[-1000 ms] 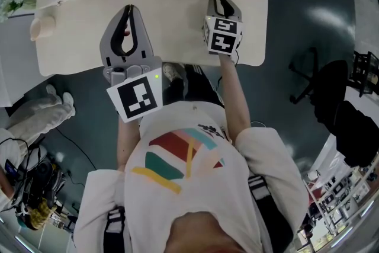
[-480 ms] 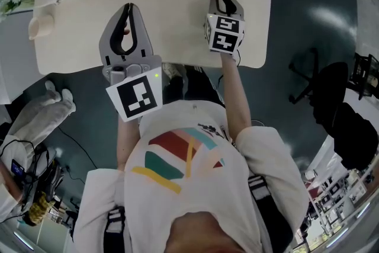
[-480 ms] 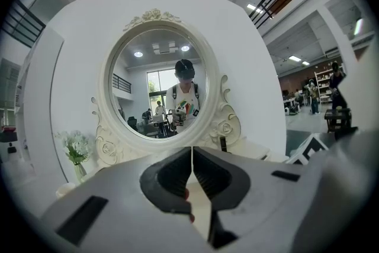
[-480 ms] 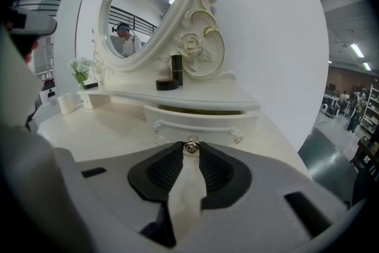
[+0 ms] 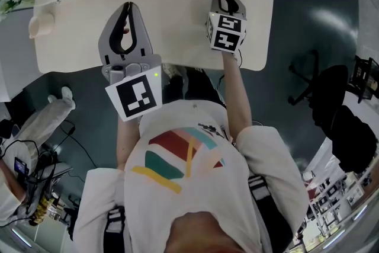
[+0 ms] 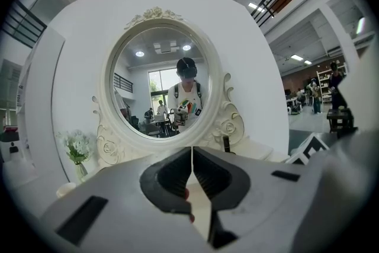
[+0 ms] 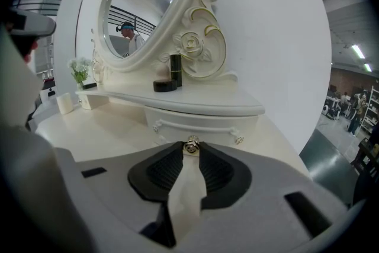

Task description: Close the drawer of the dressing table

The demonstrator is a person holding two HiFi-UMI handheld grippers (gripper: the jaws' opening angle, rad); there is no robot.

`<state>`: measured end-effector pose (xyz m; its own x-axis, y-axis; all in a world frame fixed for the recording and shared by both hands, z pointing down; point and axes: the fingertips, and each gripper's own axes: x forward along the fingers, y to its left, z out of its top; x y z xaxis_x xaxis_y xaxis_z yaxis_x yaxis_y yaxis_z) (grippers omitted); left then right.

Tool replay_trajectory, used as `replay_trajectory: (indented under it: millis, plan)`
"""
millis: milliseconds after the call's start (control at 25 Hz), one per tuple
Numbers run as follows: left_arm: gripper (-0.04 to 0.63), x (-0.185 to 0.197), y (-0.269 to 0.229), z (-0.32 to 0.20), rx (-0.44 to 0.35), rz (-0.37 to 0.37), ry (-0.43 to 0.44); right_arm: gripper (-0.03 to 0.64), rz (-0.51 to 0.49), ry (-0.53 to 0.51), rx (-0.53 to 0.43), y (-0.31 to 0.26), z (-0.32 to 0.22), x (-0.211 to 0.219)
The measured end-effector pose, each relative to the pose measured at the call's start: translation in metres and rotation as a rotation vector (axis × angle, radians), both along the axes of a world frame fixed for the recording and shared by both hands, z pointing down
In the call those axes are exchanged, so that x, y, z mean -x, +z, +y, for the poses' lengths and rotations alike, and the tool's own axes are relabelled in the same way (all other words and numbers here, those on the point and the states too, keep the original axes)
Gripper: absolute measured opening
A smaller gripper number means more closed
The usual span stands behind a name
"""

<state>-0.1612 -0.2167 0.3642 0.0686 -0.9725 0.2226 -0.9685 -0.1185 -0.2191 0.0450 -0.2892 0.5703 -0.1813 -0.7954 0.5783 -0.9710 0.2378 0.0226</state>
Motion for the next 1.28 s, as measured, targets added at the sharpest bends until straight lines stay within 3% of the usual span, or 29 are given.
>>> replay_trajectory:
  millis: [1280]
  plan:
    - [0.009, 0.002, 0.002, -0.005, 0.001, -0.007, -0.026, 0.078, 0.016, -0.008, -0.012, -0.001, -0.018, -0.002]
